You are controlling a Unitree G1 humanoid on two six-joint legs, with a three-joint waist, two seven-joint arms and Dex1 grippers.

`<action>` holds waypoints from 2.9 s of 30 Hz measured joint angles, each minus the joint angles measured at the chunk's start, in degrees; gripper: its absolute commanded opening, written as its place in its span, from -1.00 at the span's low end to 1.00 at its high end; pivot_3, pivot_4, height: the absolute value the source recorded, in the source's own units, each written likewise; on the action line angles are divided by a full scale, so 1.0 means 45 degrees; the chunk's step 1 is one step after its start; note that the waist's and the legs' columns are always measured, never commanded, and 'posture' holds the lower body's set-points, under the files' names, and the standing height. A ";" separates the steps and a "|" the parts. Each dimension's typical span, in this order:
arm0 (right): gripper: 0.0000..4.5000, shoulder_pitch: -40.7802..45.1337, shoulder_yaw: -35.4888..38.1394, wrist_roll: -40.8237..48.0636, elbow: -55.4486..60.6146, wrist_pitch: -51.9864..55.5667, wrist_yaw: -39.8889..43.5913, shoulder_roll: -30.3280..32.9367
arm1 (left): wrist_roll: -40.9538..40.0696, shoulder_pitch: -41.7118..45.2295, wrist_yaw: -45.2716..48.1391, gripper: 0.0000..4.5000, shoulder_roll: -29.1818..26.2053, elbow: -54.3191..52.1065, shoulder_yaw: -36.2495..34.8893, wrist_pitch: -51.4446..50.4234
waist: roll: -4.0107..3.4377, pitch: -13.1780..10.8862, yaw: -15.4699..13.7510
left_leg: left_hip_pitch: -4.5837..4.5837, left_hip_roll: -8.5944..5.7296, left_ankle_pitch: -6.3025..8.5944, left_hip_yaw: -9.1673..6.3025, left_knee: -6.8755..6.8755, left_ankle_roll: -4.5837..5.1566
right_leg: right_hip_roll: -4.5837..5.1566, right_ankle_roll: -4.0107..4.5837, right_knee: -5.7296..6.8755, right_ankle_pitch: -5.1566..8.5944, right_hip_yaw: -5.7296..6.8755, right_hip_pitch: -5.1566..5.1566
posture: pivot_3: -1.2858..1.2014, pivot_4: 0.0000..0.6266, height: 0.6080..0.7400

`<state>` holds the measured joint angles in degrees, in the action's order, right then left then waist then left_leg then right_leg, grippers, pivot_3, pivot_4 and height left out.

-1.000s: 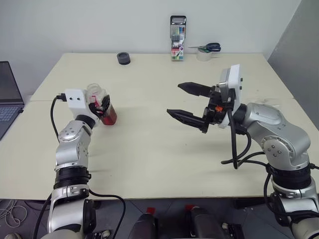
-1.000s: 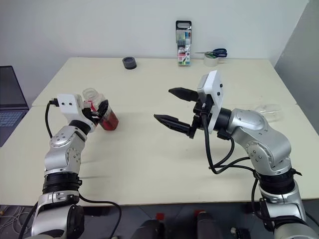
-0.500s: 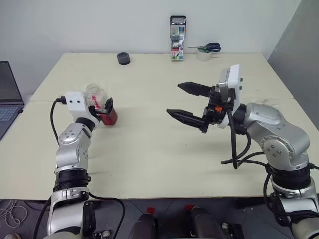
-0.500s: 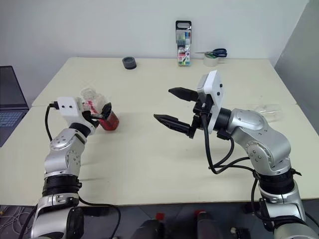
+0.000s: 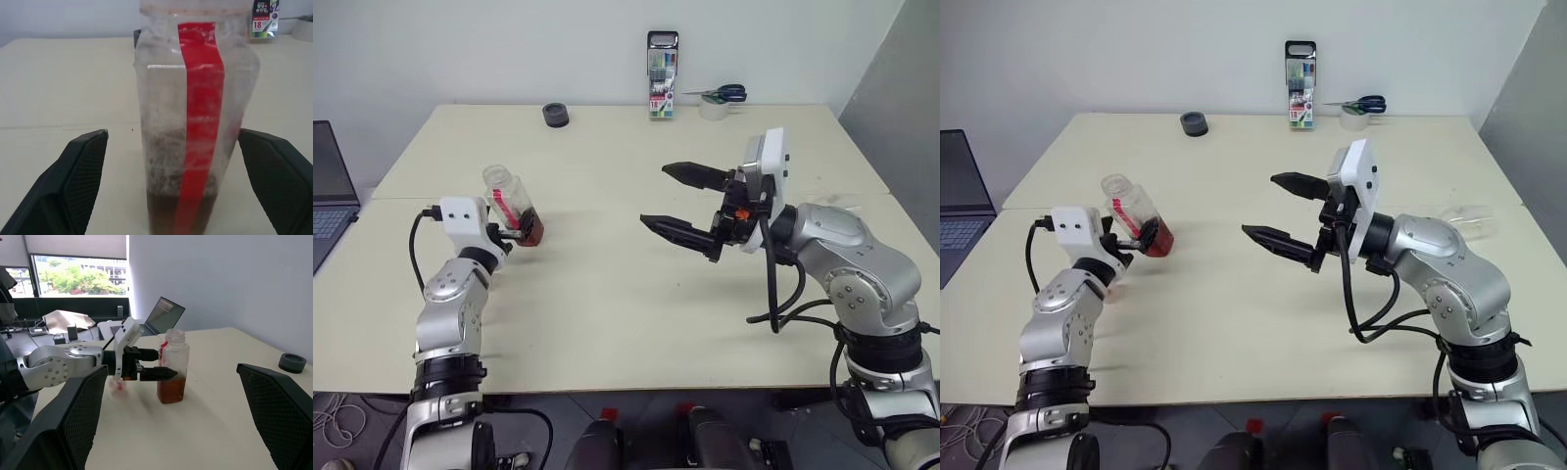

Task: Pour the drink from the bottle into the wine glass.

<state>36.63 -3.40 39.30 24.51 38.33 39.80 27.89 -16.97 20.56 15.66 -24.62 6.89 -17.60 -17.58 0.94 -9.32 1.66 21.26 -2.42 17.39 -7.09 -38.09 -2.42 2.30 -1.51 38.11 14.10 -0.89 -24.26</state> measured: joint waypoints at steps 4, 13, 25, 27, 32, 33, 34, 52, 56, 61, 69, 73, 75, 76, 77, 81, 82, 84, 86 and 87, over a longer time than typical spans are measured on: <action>1.00 -0.0380 0.0060 0.0003 0.0094 -0.0002 -0.0088 0.0059 | -0.0212 -0.1010 -0.0200 0.99 0.0016 -0.1313 -0.0168 -0.0664 | 0.0000 0.0000 -0.0002 | -0.0004 0.0002 0.0000 0.0002 0.0004 0.0000 | 0.0000 0.0000 -0.0002 0.0000 -0.0005 0.0003 | 0.03 -0.52 1.00; 1.00 -0.1456 0.0530 0.0125 0.1327 0.0507 -0.1100 0.0131 | -0.0645 -0.3397 -0.0525 0.99 0.0446 -0.4071 -0.0162 -0.2089 | 0.0004 0.0003 -0.0014 | -0.0016 0.0008 0.0002 -0.0004 0.0006 0.0000 | 0.0000 0.0000 -0.0007 0.0000 -0.0016 0.0025 | 0.03 -0.52 1.00; 1.00 -0.3895 0.2809 -0.0690 0.0892 0.1589 -0.6814 -0.2255 | -0.2893 -0.3038 0.3355 0.99 -0.1891 -0.7061 0.1605 -0.4446 | 0.0007 0.0007 -0.0027 | -0.0075 0.0014 0.0001 0.0039 0.0025 0.0001 | -0.0038 0.0004 0.0005 -0.0002 -0.0019 0.0056 | 0.03 -0.52 1.00; 1.00 -0.4013 0.3742 -0.0815 0.0241 0.1641 -0.7772 -0.2701 | -0.3171 -0.2711 0.4162 0.99 -0.2353 -0.7050 0.1833 -0.4595 | 0.0005 0.0005 -0.0024 | -0.0075 0.0016 0.0001 0.0047 0.0027 0.0001 | -0.0046 0.0004 0.0005 -0.0002 -0.0023 0.0052 | 0.03 -0.52 1.00; 1.00 -0.3548 0.7098 0.0888 -0.1386 0.2040 -1.0746 -0.4654 | -0.3772 -0.1371 0.6159 0.99 -0.3227 -0.7057 0.2646 -0.4677 | -0.0009 0.0001 -0.0009 | -0.0079 0.0017 0.0001 0.0071 0.0029 0.0003 | -0.0055 0.0006 0.0009 -0.0003 -0.0037 0.0051 | 0.03 -0.52 1.00; 1.00 -0.3359 0.7682 0.1413 -0.1680 0.2158 -1.1291 -0.4935 | -0.3885 -0.1129 0.6485 0.99 -0.3273 -0.7030 0.2844 -0.4713 | -0.0016 -0.0002 0.0000 | -0.0082 0.0018 0.0002 0.0084 0.0032 0.0005 | -0.0056 0.0006 0.0010 -0.0003 -0.0043 0.0051 | 0.03 -0.52 1.00; 1.00 -0.3106 0.8240 0.2052 -0.2050 0.2198 -1.1878 -0.5215 | -0.4025 -0.0892 0.6799 0.99 -0.3279 -0.6987 0.3038 -0.4777 | -0.0018 -0.0004 0.0013 | -0.0082 0.0021 0.0002 0.0117 0.0033 0.0007 | -0.0059 0.0007 0.0012 -0.0003 -0.0043 0.0050 | 0.03 -0.52 1.00; 1.00 0.0410 0.9999 0.4919 -1.0057 -0.0957 -1.2381 -0.4745 | -0.3183 0.1539 0.8996 0.99 -0.3113 -0.4758 0.4876 -0.3773 | -0.0053 -0.0021 0.0248 | -0.0088 0.0033 0.0036 0.0197 0.0035 0.0076 | -0.0104 0.0015 0.0024 -0.0008 -0.0081 0.0041 | 0.03 -0.52 1.00; 1.00 0.1242 0.9940 0.4360 -1.1987 -0.1823 -1.1359 -0.4057 | -0.3051 0.1659 0.9169 0.99 -0.3111 -0.4547 0.4878 -0.3723 | -0.0052 -0.0020 0.0299 | -0.0093 0.0033 0.0037 0.0198 0.0032 0.0078 | -0.0106 0.0015 0.0028 -0.0009 -0.0084 0.0043 | 0.03 -0.52 1.00; 1.00 0.2197 0.9951 0.3716 -1.4341 -0.2824 -1.0098 -0.3371 | -0.2854 0.1655 0.9191 0.99 -0.3110 -0.4371 0.4878 -0.3673 | -0.0050 -0.0019 0.0307 | -0.0094 0.0034 0.0038 0.0198 0.0030 0.0079 | -0.0107 0.0014 0.0025 -0.0009 -0.0085 0.0048 | 0.03 -0.52 1.00; 1.00 0.3646 0.9834 0.2515 -1.7508 -0.3790 -0.8807 -0.2528 | -0.2521 0.1768 0.9460 0.99 -0.3111 -0.4087 0.4894 -0.3447 | -0.0045 -0.0016 0.0341 | -0.0096 0.0038 0.0038 0.0201 0.0029 0.0079 | -0.0108 0.0014 0.0026 -0.0011 -0.0090 0.0050 | 0.03 -0.52 1.00; 0.74 0.3904 0.9793 0.2138 -1.8271 -0.4030 -0.8529 -0.2293 | -0.2444 0.1875 0.9458 1.00 -0.3089 -0.4020 0.4894 -0.3452 | -0.0028 -0.0005 0.0342 | -0.0099 0.0038 0.0038 0.0201 0.0028 0.0079 | -0.0108 0.0013 0.0024 -0.0011 -0.0092 0.0055 | 0.03 -0.52 1.00; 0.43 0.3917 0.9793 0.1984 -1.8566 -0.4243 -0.8460 -0.2254 | -0.2444 0.1871 0.9461 1.00 -0.3088 -0.4032 0.4895 -0.3461 | -0.0026 -0.0005 0.0341 | -0.0098 0.0039 0.0038 0.0197 0.0028 0.0079 | -0.0108 0.0013 0.0023 -0.0011 -0.0089 0.0056 | 0.03 -0.52 1.00; 0.25 0.3916 0.9796 0.1930 -1.8667 -0.4301 -0.8442 -0.2241 | -0.2445 0.1866 0.9464 1.00 -0.3088 -0.4054 0.4895 -0.3461 | -0.0027 -0.0005 0.0342 | -0.0097 0.0038 0.0038 0.0200 0.0028 0.0079 | -0.0107 0.0013 0.0024 -0.0012 -0.0092 0.0055 | 0.03 -0.52 1.00; 0.08 0.3915 0.9794 0.1830 -1.8786 -0.4381 -0.8438 -0.2225 | -0.2445 0.1863 0.9475 1.00 -0.3088 -0.4076 0.4895 -0.3461 | -0.0026 -0.0005 0.0342 | -0.0097 0.0039 0.0038 0.0201 0.0029 0.0079 | -0.0107 0.0013 0.0024 -0.0011 -0.0093 0.0054 | 0.03 -0.52 1.00; -0.56 0.4010 0.9653 0.1397 -1.8883 -0.4693 -0.8492 -0.2228 | -0.2436 0.1849 0.9501 1.00 -0.3088 -0.4076 0.4900 -0.3457 | -0.0021 0.0000 0.0335 | -0.0098 0.0038 0.0038 0.0195 0.0028 0.0078 | -0.0107 0.0013 0.0020 -0.0012 -0.0089 0.0059 | 0.03 -0.52 1.00; -0.71 0.4035 0.9670 0.1423 -1.8864 -0.4756 -0.8499 -0.2231 | -0.2431 0.1846 0.9501 1.00 -0.3088 -0.4075 0.4902 -0.3457 | -0.0018 0.0001 0.0313 | -0.0099 0.0037 0.0038 0.0189 0.0027 0.0078 | -0.0106 0.0012 0.0015 -0.0012 -0.0083 0.0065 | 0.03 -0.52 1.00; -0.85 0.4145 0.9288 0.1055 -1.8777 -0.4909 -0.8566 -0.2231 | -0.2426 0.1841 0.9491 1.00 -0.3084 -0.4077 0.4906 -0.3456 | -0.0016 0.0013 0.0235 | -0.0113 0.0033 0.0038 0.0170 0.0025 0.0078 | -0.0101 0.0012 -0.0001 -0.0012 -0.0066 0.0098 | 0.03 -0.52 1.00; -0.89 0.4081 0.8592 0.0384 -1.8547 -0.5174 -0.8596 -0.2225 | -0.2428 0.1802 0.9454 1.00 -0.3083 -0.4097 0.4904 -0.3457 | -0.0008 0.0019 0.0104 | -0.0132 0.0028 0.0038 0.0146 0.0022 0.0079 | -0.0095 0.0011 -0.0024 -0.0012 -0.0043 0.0137 | 0.03 -0.52 1.00; -0.89 0.3957 0.8078 -0.0111 -1.8292 -0.5369 -0.8603 -0.2229 | -0.2434 0.1697 0.9417 1.00 -0.3083 -0.4152 0.4889 -0.3461 | -0.0009 0.0020 0.0033 | -0.0140 0.0022 0.0040 0.0143 0.0021 0.0081 | -0.0087 0.0009 -0.0033 -0.0012 -0.0037 0.0152 | 0.03 -0.52 1.00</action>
<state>54.43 32.95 38.80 -57.80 14.17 1.09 17.86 -27.93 28.20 58.04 -38.49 -11.79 4.40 -33.15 0.90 -9.23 1.81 20.63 -2.32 17.57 -6.44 -38.00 -2.06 1.91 -1.47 37.96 14.04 -1.06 -23.58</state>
